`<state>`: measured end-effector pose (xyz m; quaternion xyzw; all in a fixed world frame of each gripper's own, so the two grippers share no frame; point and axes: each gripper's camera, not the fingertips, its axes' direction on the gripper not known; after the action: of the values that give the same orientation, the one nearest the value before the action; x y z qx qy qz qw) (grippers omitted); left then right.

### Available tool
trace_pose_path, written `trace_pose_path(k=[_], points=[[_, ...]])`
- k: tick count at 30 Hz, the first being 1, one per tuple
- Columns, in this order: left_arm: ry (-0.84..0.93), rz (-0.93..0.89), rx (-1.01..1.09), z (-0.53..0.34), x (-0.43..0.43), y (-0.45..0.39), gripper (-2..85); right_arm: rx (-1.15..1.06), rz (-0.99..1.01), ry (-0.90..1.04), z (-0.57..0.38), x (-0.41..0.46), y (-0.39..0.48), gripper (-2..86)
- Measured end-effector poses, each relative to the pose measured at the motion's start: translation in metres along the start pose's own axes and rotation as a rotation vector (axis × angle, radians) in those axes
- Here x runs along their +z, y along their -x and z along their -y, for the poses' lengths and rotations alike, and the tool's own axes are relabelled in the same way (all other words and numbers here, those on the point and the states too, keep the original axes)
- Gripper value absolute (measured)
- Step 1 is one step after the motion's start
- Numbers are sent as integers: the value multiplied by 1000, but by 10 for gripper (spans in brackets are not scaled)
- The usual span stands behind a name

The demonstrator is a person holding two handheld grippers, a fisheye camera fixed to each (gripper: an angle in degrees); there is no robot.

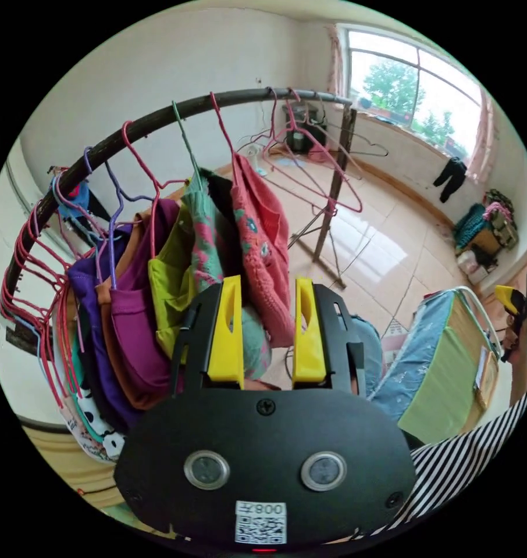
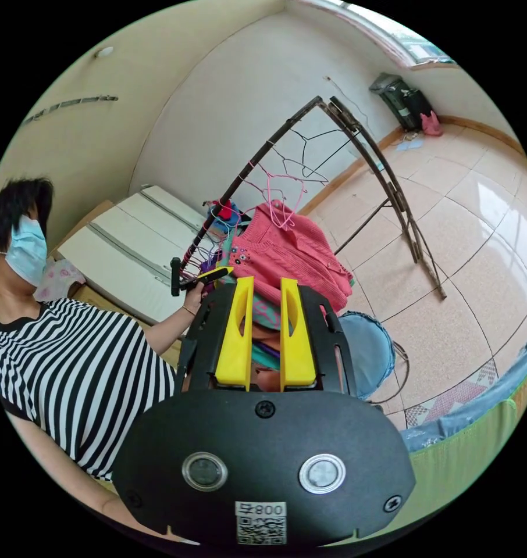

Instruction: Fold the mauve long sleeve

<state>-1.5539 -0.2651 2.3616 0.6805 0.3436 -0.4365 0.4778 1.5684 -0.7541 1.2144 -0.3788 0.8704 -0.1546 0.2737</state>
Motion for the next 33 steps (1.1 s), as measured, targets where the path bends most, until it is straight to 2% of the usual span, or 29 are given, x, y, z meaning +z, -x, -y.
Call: trace_pose_path(k=[4,8,17,33], points=[[39,16,-62,22,43,30,106,-13,61,60,50,38,-78,77],[83,-52,-150,47,90,68,72,-32,115,124,92,82,-140,74],[39,-234,-142,55,135,140,36,-62,121,241,159,176,-238,59],[41,-358,-128,12,187,236,29,-425,140,512,284,433,-286,105]])
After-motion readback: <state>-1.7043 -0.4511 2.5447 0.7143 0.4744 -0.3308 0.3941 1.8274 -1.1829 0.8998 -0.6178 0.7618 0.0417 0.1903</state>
